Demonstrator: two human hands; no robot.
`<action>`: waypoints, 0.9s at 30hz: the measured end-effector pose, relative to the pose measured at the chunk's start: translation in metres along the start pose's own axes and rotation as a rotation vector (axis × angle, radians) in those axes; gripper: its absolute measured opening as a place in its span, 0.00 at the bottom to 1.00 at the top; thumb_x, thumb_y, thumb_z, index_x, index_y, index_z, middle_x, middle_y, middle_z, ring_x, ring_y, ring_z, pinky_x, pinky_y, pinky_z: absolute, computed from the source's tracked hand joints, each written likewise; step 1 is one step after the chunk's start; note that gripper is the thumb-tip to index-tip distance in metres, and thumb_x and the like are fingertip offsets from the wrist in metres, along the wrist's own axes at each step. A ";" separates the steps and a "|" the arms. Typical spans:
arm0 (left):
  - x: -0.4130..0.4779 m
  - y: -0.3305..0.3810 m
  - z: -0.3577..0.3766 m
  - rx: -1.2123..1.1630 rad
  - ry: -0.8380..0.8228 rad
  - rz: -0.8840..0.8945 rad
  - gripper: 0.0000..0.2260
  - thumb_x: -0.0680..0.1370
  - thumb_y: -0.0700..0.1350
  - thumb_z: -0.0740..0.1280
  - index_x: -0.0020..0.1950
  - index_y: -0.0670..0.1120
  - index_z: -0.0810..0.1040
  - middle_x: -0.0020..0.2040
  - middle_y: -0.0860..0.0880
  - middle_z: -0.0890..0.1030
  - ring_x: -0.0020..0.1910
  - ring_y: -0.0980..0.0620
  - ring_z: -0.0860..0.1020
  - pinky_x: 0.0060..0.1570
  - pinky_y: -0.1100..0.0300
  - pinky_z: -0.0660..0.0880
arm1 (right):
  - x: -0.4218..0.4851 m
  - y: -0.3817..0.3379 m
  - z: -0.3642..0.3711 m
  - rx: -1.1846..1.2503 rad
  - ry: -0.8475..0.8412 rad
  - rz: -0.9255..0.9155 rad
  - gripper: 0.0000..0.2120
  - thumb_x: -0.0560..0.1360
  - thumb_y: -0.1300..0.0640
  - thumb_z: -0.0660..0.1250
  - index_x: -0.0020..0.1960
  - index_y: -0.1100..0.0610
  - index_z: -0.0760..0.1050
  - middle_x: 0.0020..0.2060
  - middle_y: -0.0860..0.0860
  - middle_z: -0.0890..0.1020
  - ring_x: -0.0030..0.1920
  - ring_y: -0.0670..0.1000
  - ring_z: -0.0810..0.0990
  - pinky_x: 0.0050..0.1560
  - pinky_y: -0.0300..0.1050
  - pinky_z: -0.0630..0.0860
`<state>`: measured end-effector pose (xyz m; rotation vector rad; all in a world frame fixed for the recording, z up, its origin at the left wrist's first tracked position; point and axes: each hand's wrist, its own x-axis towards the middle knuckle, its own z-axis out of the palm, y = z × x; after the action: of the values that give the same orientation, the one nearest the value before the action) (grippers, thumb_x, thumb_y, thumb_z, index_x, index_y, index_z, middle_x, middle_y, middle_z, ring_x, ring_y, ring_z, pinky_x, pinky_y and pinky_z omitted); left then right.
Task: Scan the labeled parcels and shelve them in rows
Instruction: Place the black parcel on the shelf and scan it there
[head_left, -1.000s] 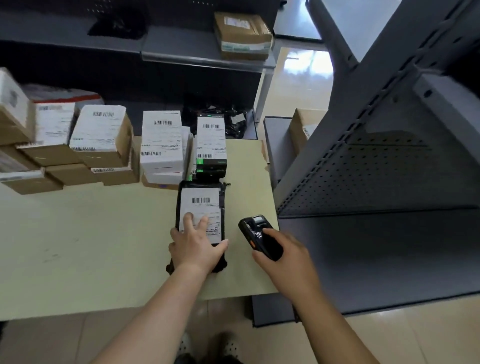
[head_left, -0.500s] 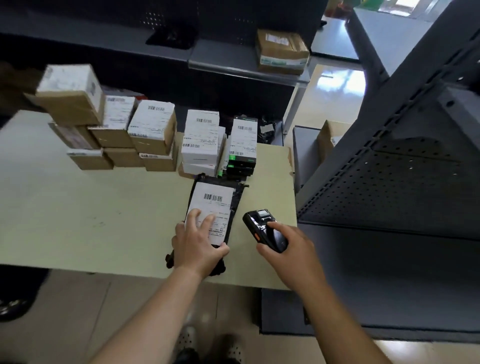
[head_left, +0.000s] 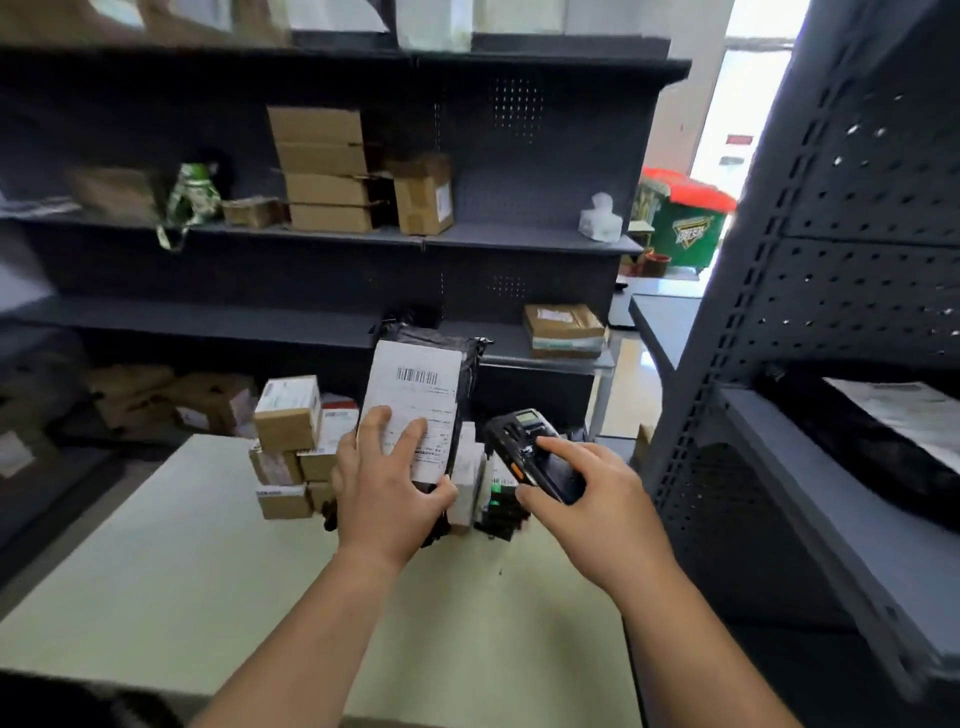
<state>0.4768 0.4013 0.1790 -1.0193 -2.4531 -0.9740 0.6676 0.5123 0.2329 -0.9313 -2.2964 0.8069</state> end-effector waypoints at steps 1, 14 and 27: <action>0.008 0.003 -0.009 0.003 0.015 0.020 0.29 0.66 0.59 0.71 0.66 0.54 0.75 0.71 0.51 0.62 0.69 0.41 0.62 0.65 0.42 0.67 | 0.000 -0.013 -0.008 0.009 0.013 -0.024 0.27 0.68 0.38 0.72 0.66 0.37 0.73 0.58 0.37 0.75 0.55 0.42 0.76 0.56 0.45 0.77; 0.048 0.005 -0.069 -0.039 0.188 0.125 0.28 0.66 0.55 0.76 0.65 0.53 0.76 0.71 0.49 0.62 0.67 0.39 0.63 0.62 0.38 0.68 | -0.028 -0.113 -0.042 -0.160 0.028 -0.120 0.27 0.68 0.37 0.69 0.67 0.34 0.71 0.54 0.37 0.73 0.51 0.40 0.76 0.51 0.41 0.78; 0.041 -0.017 -0.083 -0.063 0.168 0.122 0.28 0.66 0.56 0.76 0.65 0.53 0.77 0.71 0.49 0.64 0.67 0.39 0.63 0.62 0.38 0.69 | -0.053 -0.144 -0.041 -0.303 -0.010 -0.134 0.27 0.69 0.39 0.69 0.68 0.34 0.70 0.55 0.37 0.73 0.51 0.40 0.75 0.49 0.37 0.76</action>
<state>0.4383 0.3558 0.2518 -1.0490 -2.2107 -1.0567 0.6657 0.4016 0.3473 -0.8867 -2.5032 0.4152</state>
